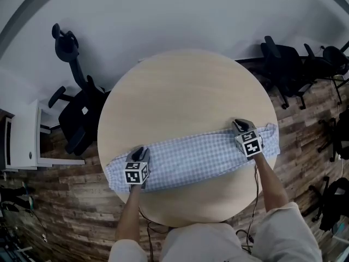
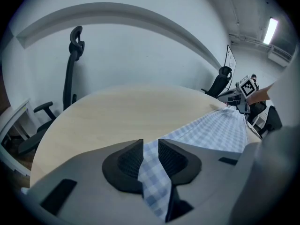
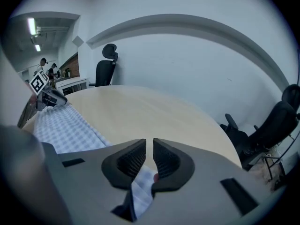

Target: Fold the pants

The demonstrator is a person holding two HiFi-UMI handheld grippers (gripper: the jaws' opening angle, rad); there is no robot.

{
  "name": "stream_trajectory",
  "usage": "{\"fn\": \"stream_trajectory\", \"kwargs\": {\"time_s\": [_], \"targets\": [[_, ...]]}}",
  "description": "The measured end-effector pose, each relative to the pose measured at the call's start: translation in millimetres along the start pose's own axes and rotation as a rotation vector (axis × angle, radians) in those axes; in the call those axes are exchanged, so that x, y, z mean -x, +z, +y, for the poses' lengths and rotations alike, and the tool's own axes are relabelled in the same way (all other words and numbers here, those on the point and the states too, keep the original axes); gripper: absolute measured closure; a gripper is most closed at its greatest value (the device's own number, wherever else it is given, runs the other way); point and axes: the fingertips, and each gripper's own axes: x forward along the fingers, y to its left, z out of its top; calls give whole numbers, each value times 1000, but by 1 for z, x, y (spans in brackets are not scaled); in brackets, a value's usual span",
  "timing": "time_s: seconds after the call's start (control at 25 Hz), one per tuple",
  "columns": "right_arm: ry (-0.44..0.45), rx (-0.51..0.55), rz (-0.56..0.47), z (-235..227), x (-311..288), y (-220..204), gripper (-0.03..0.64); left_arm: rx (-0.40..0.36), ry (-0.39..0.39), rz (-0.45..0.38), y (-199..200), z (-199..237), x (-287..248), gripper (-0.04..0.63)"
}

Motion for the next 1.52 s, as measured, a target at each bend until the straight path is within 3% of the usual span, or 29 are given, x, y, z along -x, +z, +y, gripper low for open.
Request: {"fn": "stream_trajectory", "kwargs": {"time_s": [0.08,0.12,0.28,0.52,0.76,0.84,1.12,1.32,1.44,1.52], "targets": [[-22,-14,19,-21,23,-22,575,-11,-15,-33,10,-15,1,489],[-32,-17,32,-31,35,-34,563,-16,-26,-52,15,-25,2,555],[-66,6,113,-53,79,-82,554,-29,-93,-90,23,-73,1,565],[-108,180,251,-60,94,-132,537,-58,-169,-21,0,-138,-10,565],[-122,279,315,-79,81,-148,538,-64,-170,20,-9,-153,-18,565],[-142,266,294,-88,77,-144,580,-63,-161,22,-7,-151,-20,565],[-168,196,265,-121,45,-112,584,-47,-130,36,-8,-138,-23,565],[-166,123,302,-130,25,-118,583,-45,-134,58,-16,-136,-26,565],[-134,29,275,-135,17,-113,573,-49,-135,70,-16,-131,-28,565],[-119,-96,199,-146,23,-103,509,-52,-136,72,-15,-130,-29,565]]}}
